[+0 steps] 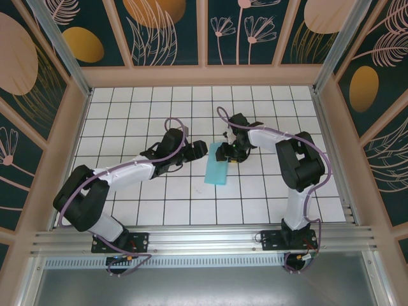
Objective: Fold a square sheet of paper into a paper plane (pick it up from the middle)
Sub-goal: Hold the square sheet of paper at the center of the table.
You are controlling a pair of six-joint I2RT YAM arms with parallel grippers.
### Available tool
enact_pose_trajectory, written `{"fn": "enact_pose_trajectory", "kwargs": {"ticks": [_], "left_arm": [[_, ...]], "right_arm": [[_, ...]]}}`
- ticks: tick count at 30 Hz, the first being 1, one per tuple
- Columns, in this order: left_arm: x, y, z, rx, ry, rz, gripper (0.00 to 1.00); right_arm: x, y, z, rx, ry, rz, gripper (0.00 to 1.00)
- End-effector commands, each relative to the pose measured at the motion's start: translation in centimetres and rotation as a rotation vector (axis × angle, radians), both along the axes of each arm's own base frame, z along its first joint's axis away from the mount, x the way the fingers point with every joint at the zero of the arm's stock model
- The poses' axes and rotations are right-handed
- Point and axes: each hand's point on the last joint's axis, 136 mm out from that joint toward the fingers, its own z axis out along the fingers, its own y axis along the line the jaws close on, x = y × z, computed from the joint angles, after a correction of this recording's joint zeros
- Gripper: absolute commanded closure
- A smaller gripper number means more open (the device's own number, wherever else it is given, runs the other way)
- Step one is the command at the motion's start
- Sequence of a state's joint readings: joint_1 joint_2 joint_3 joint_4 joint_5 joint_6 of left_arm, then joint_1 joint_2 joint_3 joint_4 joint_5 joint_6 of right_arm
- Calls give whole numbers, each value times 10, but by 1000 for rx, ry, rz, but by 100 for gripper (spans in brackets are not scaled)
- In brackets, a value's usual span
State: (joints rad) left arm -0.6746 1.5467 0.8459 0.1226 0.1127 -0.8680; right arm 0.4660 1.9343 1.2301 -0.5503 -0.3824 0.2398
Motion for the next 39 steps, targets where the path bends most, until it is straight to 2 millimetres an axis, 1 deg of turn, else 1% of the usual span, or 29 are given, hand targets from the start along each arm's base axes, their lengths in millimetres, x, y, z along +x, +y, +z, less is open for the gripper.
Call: {"fn": "enact_pose_trajectory", "kwargs": {"ticks": [1, 6, 9, 12, 14, 17, 18, 19, 20, 21, 22, 24, 27, 31, 37, 39], "left_arm": [[4, -9, 9, -19, -23, -24, 24], [2, -11, 1, -20, 1, -33, 25], [2, -14, -3, -22, 13, -43, 30], [3, -18, -8, -25, 29, -54, 40], [4, -23, -15, -24, 52, -67, 51], [7, -32, -21, -31, 83, -90, 75], [8, -37, -25, -33, 94, -105, 79], [6, -42, -30, -45, 105, -133, 79], [5, -45, -34, -54, 115, -150, 81], [4, -45, -40, -49, 133, -146, 81], [11, -49, -34, -61, 119, -140, 82], [11, -47, -43, -43, 135, -126, 82], [12, -47, -49, -37, 148, -116, 82], [12, -49, -49, -43, 150, -127, 82], [10, -49, -53, -32, 157, -135, 82], [10, -49, -54, -33, 160, -136, 83]], "right_arm": [[-15, -31, -42, -177, 69, 11, 44], [-15, -32, -46, -191, 79, 11, 44], [-15, -33, -46, -196, 78, 5, 45], [-15, -35, -48, -204, 78, 1, 44], [-15, -35, -48, -205, 79, 0, 44], [-15, -35, -48, -204, 76, -2, 44], [-16, -36, -49, -206, 77, -2, 45], [-16, -36, -50, -209, 81, -3, 44], [-16, -36, -50, -208, 82, -6, 45], [-17, -36, -51, -205, 83, -4, 45], [-18, -35, -51, -202, 85, -5, 44], [-18, -35, -52, -205, 85, 0, 44], [-17, -36, -50, -211, 77, 7, 44], [-19, -36, -51, -209, 84, 25, 45], [-17, -35, -50, -208, 74, 27, 45], [-18, -35, -50, -206, 79, 27, 47]]}}
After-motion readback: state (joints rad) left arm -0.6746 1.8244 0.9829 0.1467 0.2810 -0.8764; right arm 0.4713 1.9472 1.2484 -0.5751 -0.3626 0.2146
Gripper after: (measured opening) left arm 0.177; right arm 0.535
